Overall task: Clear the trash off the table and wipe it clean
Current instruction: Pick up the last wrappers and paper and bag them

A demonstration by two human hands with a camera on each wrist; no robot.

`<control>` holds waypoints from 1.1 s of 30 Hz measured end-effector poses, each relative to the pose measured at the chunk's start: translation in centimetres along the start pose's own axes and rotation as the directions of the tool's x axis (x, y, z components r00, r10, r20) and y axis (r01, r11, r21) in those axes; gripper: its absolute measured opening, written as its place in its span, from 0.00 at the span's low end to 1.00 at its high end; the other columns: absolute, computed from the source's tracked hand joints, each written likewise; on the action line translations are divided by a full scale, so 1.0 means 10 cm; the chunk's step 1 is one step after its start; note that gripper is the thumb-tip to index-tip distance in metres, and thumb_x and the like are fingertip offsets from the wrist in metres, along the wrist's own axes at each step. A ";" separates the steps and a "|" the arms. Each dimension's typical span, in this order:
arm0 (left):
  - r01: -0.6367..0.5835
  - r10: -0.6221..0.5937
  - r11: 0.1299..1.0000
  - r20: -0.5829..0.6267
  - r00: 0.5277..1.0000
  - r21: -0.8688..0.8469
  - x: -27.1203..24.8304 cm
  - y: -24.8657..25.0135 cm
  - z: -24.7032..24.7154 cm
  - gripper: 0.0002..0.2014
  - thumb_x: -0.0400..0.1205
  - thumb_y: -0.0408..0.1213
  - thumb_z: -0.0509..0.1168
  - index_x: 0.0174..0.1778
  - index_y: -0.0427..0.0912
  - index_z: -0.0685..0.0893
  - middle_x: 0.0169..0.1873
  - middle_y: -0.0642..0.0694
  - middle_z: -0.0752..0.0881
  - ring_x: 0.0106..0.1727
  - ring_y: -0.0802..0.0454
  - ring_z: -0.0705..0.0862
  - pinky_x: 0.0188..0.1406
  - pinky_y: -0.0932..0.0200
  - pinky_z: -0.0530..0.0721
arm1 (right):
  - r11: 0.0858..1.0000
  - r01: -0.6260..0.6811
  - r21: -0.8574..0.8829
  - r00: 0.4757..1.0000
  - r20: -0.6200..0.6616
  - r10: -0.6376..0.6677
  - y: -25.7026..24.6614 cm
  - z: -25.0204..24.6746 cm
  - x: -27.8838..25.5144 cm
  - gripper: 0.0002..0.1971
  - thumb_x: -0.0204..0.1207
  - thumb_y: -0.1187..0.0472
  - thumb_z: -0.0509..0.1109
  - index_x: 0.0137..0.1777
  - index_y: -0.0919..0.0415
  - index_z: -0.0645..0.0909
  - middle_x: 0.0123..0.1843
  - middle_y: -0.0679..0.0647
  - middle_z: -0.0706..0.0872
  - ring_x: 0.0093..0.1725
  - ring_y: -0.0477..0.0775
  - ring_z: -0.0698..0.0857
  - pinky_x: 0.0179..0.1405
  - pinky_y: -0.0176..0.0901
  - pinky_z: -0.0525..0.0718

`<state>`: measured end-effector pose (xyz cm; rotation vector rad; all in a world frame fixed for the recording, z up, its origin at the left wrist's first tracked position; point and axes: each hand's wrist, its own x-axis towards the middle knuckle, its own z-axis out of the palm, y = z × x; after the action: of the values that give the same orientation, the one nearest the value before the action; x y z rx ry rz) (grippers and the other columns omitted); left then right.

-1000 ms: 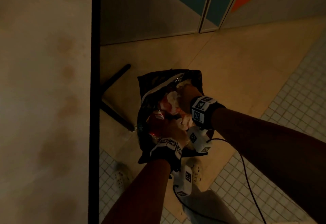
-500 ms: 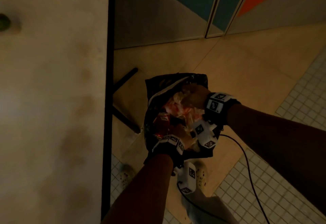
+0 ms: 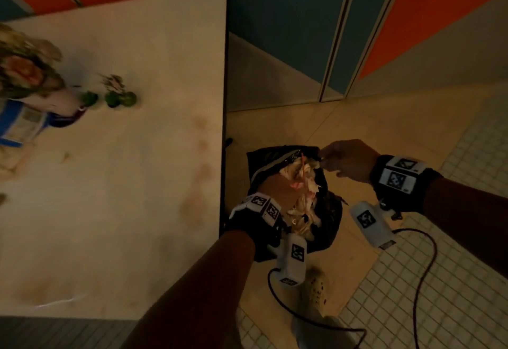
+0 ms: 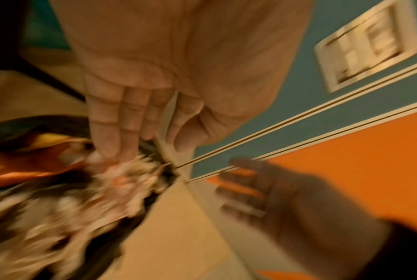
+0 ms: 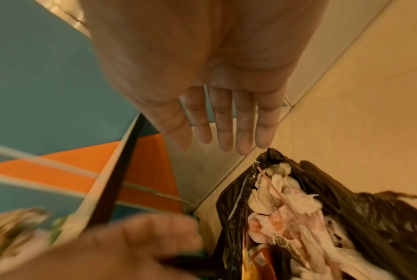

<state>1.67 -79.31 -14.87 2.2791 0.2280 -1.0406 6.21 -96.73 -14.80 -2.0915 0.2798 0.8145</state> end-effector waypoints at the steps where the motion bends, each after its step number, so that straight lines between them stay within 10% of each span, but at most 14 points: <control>1: -0.032 0.032 0.998 0.005 0.999 -0.047 -0.12 0.06 -0.10 0.15 0.82 0.33 0.62 0.63 0.33 0.82 0.58 0.34 0.85 0.59 0.37 0.84 0.60 0.44 0.83 | 1.000 0.013 -0.015 1.000 0.013 -0.013 -0.03 -0.04 -0.12 0.09 0.76 0.59 0.72 0.56 0.57 0.84 0.61 0.59 0.85 0.59 0.62 0.83 0.66 0.59 0.81; 7: -0.143 0.133 0.969 -0.063 0.989 -0.204 -0.73 0.08 -0.69 0.14 0.78 0.29 0.66 0.59 0.42 0.83 0.61 0.45 0.83 0.61 0.46 0.83 0.62 0.47 0.84 | 0.969 0.195 -0.150 0.978 0.098 -0.182 -0.36 -0.09 -0.56 0.09 0.78 0.65 0.70 0.58 0.62 0.83 0.53 0.55 0.85 0.47 0.49 0.82 0.47 0.37 0.80; 18: -0.350 0.324 0.918 -0.155 0.933 -0.189 -1.43 -0.62 -1.69 0.12 0.77 0.30 0.69 0.54 0.47 0.85 0.49 0.59 0.82 0.46 0.53 0.87 0.45 0.58 0.88 | 0.892 0.383 -0.242 0.922 0.165 -0.351 -1.12 0.48 -1.01 0.09 0.78 0.58 0.70 0.57 0.53 0.84 0.54 0.45 0.87 0.51 0.40 0.86 0.54 0.37 0.83; 33: -0.395 0.355 0.906 -0.234 0.905 -0.150 -1.97 -2.42 -3.52 0.11 0.77 0.29 0.69 0.50 0.50 0.86 0.48 0.51 0.87 0.44 0.50 0.89 0.48 0.49 0.89 | 0.919 0.383 -0.092 0.923 0.014 -0.384 -2.60 2.08 -1.25 0.08 0.76 0.58 0.72 0.55 0.50 0.84 0.53 0.44 0.88 0.51 0.35 0.84 0.47 0.23 0.82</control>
<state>0.90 -37.12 5.93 2.1345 -0.0327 -0.5617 -0.58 -65.62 1.05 -2.1391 -0.1700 0.5939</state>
